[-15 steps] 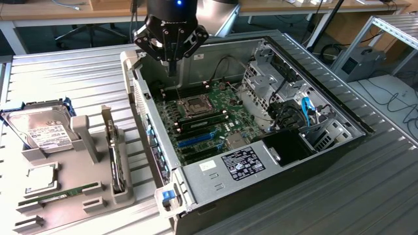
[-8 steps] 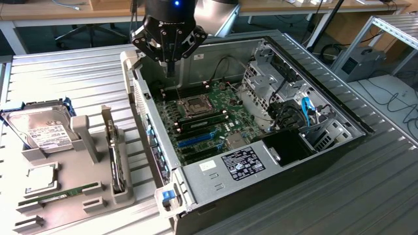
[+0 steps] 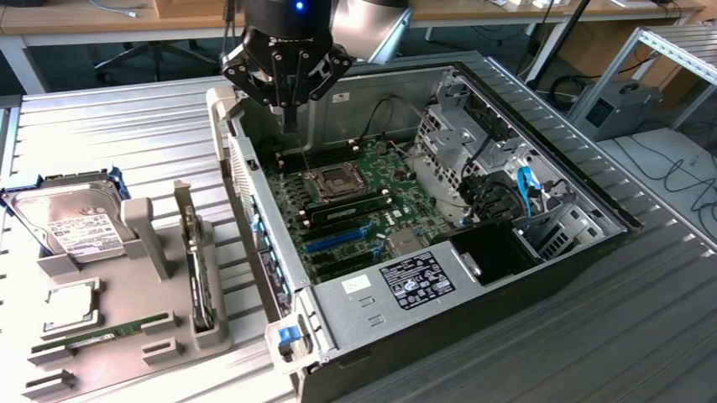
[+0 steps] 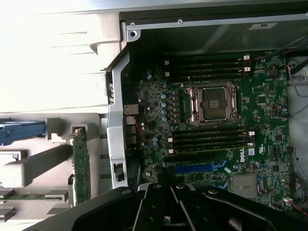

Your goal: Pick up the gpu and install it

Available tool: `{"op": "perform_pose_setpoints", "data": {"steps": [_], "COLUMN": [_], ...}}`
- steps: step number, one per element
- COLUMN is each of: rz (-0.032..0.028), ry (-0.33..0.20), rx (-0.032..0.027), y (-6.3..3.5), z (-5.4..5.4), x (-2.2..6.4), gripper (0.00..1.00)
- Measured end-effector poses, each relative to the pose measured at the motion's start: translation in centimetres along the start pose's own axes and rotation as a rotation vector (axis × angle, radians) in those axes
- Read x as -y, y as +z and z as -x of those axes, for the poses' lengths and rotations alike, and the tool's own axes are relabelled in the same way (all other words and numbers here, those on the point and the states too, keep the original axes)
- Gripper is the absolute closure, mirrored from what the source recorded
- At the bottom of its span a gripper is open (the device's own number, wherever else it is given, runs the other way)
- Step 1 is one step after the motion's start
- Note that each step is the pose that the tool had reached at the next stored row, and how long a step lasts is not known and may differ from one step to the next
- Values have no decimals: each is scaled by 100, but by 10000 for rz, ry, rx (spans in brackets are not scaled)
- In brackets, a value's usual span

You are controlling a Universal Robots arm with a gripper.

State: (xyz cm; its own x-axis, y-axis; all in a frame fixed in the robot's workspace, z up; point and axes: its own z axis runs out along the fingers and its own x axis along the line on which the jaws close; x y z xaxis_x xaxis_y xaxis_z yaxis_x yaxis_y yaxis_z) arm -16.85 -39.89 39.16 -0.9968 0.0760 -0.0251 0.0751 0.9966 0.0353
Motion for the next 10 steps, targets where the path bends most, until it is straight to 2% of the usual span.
{"op": "perform_pose_setpoints", "data": {"steps": [10], "rz": [0], "ry": [0], "rx": [0], "y": [0], "z": [-39], "x": [3], "gripper": [89]}}
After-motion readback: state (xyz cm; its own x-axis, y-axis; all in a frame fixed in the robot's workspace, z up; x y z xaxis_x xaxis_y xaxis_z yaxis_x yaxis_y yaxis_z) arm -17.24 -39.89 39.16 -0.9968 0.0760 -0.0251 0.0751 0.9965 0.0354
